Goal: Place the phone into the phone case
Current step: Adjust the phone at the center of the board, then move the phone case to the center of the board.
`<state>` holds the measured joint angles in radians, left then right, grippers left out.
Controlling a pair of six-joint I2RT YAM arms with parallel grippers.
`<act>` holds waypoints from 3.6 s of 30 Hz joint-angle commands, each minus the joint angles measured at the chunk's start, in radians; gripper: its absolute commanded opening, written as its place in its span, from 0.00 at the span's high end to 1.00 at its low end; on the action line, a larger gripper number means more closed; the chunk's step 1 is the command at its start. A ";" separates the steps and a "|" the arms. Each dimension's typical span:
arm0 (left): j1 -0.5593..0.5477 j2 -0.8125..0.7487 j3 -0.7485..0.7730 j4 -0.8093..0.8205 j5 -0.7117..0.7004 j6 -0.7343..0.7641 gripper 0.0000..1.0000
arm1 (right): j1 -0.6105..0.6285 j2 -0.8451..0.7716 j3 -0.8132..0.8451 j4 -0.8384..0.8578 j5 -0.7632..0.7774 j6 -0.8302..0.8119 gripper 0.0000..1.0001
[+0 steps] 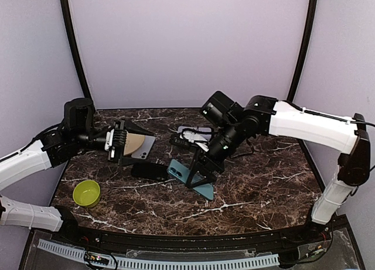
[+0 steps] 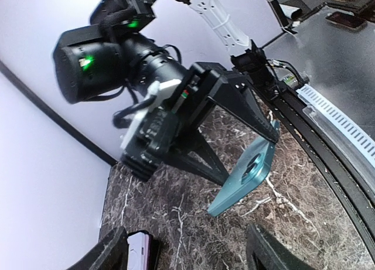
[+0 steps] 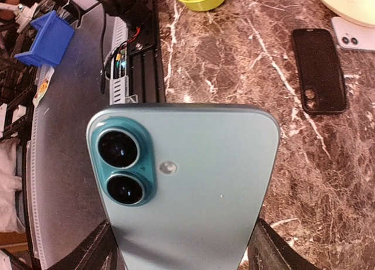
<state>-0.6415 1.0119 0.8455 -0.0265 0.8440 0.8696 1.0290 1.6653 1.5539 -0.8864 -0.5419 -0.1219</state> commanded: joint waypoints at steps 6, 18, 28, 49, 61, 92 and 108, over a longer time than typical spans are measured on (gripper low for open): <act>-0.139 0.042 0.042 -0.222 -0.092 0.268 0.26 | 0.052 0.040 0.113 -0.076 -0.096 -0.069 0.66; -0.219 0.116 0.055 -0.179 -0.119 0.267 0.30 | 0.071 0.082 0.162 -0.099 -0.104 -0.088 0.66; -0.241 0.156 0.056 -0.165 -0.092 0.248 0.42 | 0.072 0.099 0.184 -0.106 -0.110 -0.096 0.67; -0.264 0.156 0.014 -0.027 -0.080 0.159 1.00 | 0.072 0.117 0.183 -0.100 -0.093 -0.097 0.66; -0.263 0.145 0.063 -0.023 -0.366 -0.246 1.00 | 0.077 -0.053 0.003 0.130 0.245 0.053 0.45; -0.190 0.180 0.094 -0.048 -0.558 -0.668 0.18 | -0.074 -0.192 -0.330 0.457 0.375 0.297 1.00; 0.115 0.861 0.613 -0.673 -0.487 -0.517 0.34 | -0.223 -0.294 -0.546 0.539 0.335 0.309 1.00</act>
<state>-0.5175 1.7760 1.4246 -0.4755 0.3473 0.1772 0.8211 1.4170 1.0351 -0.4454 -0.1539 0.2111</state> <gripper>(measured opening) 0.664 0.051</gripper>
